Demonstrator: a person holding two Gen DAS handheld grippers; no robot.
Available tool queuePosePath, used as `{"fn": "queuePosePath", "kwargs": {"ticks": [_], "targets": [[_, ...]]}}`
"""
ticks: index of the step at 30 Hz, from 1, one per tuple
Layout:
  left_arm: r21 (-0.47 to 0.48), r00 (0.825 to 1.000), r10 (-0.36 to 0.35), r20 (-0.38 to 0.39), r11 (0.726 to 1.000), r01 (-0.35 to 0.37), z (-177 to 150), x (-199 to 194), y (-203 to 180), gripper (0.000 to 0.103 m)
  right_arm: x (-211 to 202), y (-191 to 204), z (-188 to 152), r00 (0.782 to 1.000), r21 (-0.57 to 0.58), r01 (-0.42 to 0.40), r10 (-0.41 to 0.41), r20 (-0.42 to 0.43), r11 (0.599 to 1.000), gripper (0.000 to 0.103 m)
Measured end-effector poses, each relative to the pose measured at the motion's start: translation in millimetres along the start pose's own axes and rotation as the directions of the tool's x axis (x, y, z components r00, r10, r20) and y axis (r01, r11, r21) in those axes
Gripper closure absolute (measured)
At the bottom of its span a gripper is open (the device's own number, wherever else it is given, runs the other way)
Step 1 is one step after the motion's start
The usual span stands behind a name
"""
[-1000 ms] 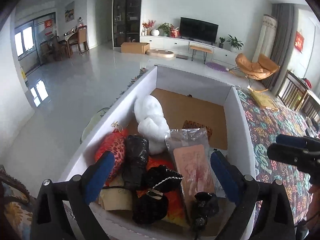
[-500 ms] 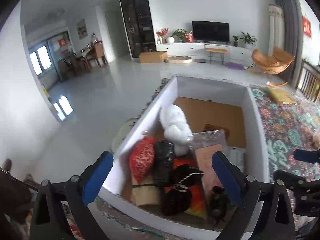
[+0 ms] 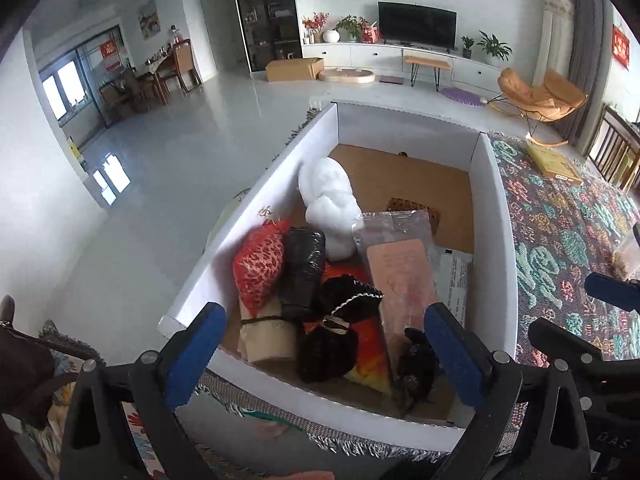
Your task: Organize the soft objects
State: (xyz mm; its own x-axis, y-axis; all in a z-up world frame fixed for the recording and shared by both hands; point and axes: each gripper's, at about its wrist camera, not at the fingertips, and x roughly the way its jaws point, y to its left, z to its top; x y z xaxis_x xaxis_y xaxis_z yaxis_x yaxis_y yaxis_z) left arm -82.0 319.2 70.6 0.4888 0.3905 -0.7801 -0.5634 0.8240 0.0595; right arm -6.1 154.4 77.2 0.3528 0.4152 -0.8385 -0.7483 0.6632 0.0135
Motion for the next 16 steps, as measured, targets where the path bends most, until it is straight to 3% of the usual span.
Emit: {"fn": "queuePosePath", "kwargs": {"ticks": [16], "targets": [[0.004, 0.999, 0.027, 0.037, 1.000, -0.027, -4.8, 0.5, -1.4, 0.004, 3.7, -0.9, -1.0, 1.000, 0.003, -0.007, 0.007, 0.006, 1.000, 0.021]]}}
